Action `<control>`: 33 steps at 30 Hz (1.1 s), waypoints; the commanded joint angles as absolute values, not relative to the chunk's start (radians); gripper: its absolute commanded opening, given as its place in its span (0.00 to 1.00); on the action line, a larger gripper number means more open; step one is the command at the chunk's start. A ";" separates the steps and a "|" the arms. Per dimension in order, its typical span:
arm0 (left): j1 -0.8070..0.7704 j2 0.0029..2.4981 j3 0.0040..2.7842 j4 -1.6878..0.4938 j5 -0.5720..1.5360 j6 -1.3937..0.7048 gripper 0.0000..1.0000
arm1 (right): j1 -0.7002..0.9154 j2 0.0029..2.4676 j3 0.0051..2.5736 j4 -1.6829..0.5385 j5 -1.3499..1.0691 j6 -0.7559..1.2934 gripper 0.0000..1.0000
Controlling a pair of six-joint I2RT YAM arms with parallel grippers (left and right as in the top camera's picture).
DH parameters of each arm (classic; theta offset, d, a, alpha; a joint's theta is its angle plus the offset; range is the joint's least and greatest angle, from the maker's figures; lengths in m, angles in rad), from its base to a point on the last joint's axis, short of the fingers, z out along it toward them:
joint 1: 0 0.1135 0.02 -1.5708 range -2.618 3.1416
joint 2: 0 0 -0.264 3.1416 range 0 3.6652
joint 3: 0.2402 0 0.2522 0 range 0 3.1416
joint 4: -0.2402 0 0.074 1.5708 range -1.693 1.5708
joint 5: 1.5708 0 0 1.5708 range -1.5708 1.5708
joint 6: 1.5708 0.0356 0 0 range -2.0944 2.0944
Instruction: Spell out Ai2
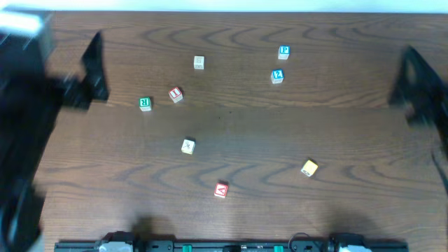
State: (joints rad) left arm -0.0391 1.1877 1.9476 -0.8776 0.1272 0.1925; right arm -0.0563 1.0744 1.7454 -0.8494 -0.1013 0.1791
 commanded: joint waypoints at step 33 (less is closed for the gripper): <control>-0.096 2.178 1.964 -1.089 0.165 -0.538 0.95 | 0.249 1.721 1.777 -1.227 0.083 0.354 0.99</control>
State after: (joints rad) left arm -0.0704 2.1567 1.9472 -1.0801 0.2028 -0.3824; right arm 0.2501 1.7267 1.7718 -1.2190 0.0608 0.3195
